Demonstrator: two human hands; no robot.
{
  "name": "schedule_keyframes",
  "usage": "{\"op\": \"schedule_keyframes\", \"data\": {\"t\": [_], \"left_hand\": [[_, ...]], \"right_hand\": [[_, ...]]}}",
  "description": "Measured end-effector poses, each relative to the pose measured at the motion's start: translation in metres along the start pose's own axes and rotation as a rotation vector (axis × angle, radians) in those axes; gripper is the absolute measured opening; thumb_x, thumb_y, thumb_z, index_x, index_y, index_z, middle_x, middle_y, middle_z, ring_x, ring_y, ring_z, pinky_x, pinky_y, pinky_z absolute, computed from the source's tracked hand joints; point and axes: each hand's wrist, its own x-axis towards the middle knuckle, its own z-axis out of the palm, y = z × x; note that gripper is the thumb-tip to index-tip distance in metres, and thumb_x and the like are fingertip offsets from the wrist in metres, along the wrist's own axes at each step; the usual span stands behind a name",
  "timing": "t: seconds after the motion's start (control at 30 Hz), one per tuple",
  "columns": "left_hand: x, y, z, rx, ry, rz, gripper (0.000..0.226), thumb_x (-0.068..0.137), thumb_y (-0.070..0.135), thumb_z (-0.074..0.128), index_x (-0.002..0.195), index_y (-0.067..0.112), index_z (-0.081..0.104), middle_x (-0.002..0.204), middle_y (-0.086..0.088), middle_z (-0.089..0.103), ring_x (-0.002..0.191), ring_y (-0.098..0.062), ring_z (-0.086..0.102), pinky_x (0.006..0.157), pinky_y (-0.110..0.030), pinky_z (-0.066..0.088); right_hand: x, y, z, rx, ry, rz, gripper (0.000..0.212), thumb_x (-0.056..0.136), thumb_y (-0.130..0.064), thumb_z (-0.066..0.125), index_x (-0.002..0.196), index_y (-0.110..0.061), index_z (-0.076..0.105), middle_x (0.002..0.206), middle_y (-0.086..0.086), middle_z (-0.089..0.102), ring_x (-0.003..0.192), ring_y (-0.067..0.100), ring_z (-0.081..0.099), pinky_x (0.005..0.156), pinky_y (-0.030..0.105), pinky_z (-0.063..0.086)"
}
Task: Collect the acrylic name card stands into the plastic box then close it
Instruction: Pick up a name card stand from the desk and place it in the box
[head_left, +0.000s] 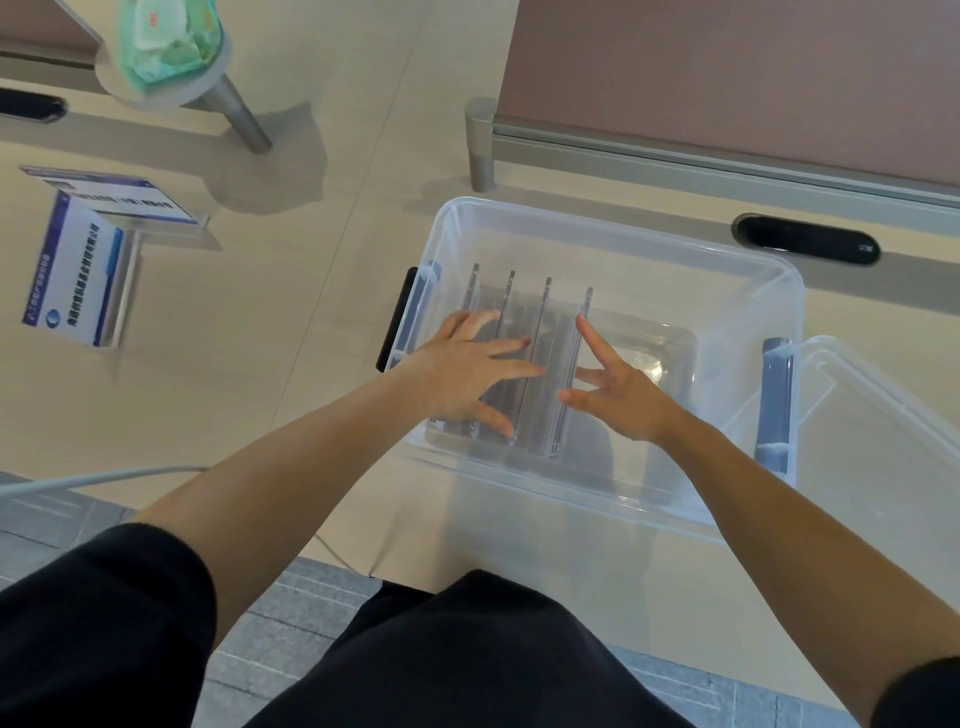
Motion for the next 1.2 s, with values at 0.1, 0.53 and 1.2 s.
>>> {"op": "schedule_keyframes", "data": {"t": [0.1,0.53,1.2], "left_hand": [[0.0004,-0.0001,0.0006,-0.053,0.007,-0.001,0.087,0.075,0.084,0.039,0.149,0.048,0.014,0.163,0.010,0.011,0.148,-0.035,-0.008,0.118,-0.052,0.000],[0.0002,0.0004,0.0010,-0.126,-0.009,-0.011,0.086,0.074,0.080,0.048,0.148,0.048,0.019,0.163,0.011,0.007,0.148,-0.032,-0.011,0.118,-0.051,0.003],[0.0016,0.0012,0.0036,-0.143,0.004,-0.021,0.083,0.075,0.078,0.050,0.147,0.047,0.023,0.163,0.011,0.011,0.148,-0.031,-0.009,0.117,-0.051,0.003]], "right_hand": [[-0.0006,-0.0007,0.0005,0.019,-0.003,-0.009,0.105,0.057,-0.087,0.066,0.138,-0.077,-0.001,0.163,-0.003,0.028,0.143,0.026,0.042,0.115,0.052,0.037],[-0.0008,-0.0029,0.0032,-0.045,-0.005,-0.009,0.097,0.071,-0.074,0.063,0.141,-0.073,-0.004,0.162,-0.006,0.029,0.132,0.026,0.056,0.115,0.050,0.038],[0.0002,-0.0056,0.0020,-0.062,0.015,-0.024,0.098,0.071,-0.074,0.062,0.142,-0.072,-0.006,0.162,-0.007,0.028,0.141,0.027,0.044,0.114,0.052,0.039]]}}
